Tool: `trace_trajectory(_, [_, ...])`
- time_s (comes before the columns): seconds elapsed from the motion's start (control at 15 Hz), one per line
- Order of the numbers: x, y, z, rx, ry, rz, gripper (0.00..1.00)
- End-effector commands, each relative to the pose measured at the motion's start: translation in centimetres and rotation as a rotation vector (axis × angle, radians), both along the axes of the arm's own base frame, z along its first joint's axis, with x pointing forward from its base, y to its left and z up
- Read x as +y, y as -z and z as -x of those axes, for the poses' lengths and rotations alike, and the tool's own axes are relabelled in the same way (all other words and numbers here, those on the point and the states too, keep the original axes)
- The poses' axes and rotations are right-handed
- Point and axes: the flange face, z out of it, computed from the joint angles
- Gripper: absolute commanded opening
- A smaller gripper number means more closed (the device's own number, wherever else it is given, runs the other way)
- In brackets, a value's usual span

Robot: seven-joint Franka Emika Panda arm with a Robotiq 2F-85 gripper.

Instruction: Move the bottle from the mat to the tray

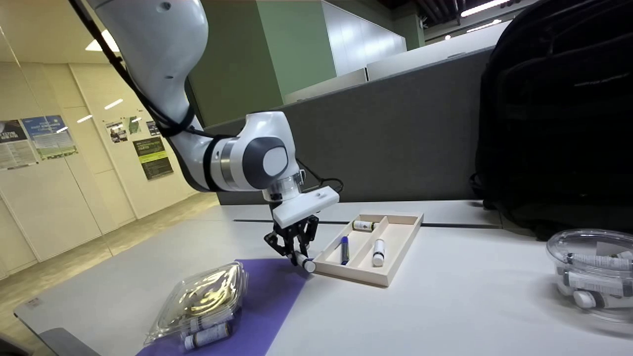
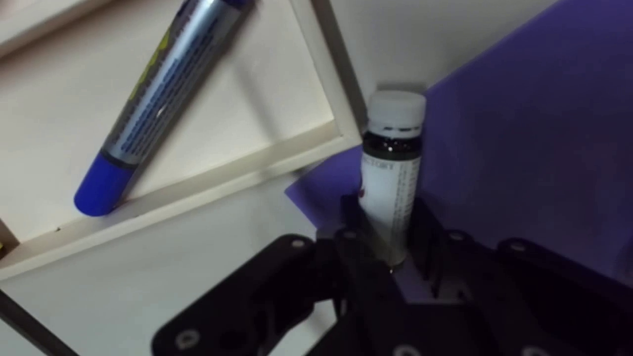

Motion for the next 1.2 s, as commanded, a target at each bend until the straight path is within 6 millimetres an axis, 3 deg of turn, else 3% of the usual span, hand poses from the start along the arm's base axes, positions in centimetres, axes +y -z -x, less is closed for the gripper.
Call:
trace_trajectory(0.0, [-0.7, -2.8, -0.9, -0.025, 0.014, -0.031, 0.07])
trace_trajectory(0.4, [-3.1, -4.4, -3.3, -0.059, 0.012, -0.081, 0.07])
trace_trajectory(0.73, [-5.4, -3.4, -4.3, -0.047, -0.043, -0.073, 0.07])
trace_trajectory(1.13, [-6.4, -1.1, -4.6, -0.039, -0.098, -0.070, 0.07])
